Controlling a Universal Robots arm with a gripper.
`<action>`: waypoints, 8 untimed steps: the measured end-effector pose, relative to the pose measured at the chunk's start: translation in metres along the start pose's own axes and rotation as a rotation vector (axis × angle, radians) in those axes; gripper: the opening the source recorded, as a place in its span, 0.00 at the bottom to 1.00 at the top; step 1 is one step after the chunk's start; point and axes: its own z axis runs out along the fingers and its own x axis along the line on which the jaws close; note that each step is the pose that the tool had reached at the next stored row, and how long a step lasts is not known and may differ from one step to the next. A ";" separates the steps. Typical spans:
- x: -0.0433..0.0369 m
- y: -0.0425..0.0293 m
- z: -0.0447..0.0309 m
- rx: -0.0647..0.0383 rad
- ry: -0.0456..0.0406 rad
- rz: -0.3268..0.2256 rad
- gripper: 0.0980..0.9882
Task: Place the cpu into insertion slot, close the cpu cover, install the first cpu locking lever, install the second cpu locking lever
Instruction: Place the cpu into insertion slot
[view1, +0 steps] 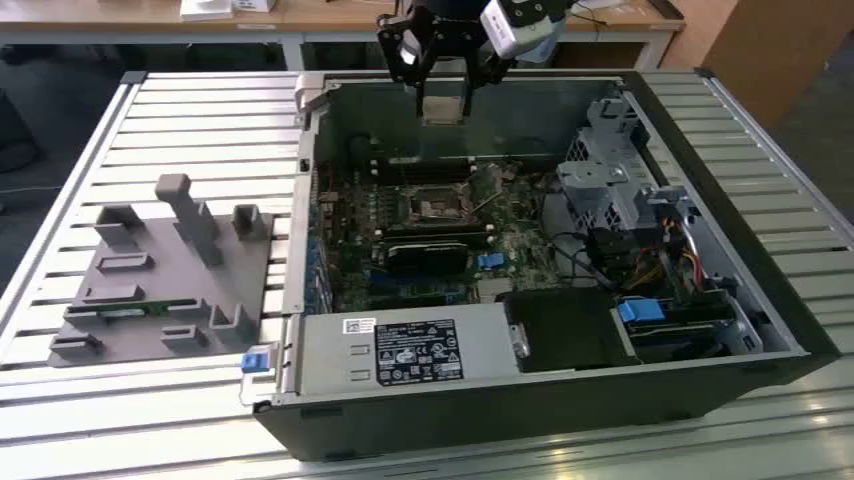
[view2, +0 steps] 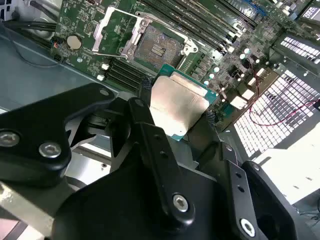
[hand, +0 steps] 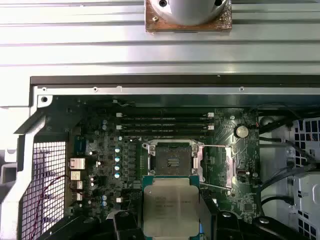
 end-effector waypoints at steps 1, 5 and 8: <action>0.0000 0.0000 0.0000 0.000 0.0000 0.000 0.50; 0.0000 0.0000 0.0000 0.000 0.0000 0.000 0.50; 0.0000 0.0000 0.0000 0.000 -0.0004 0.005 0.50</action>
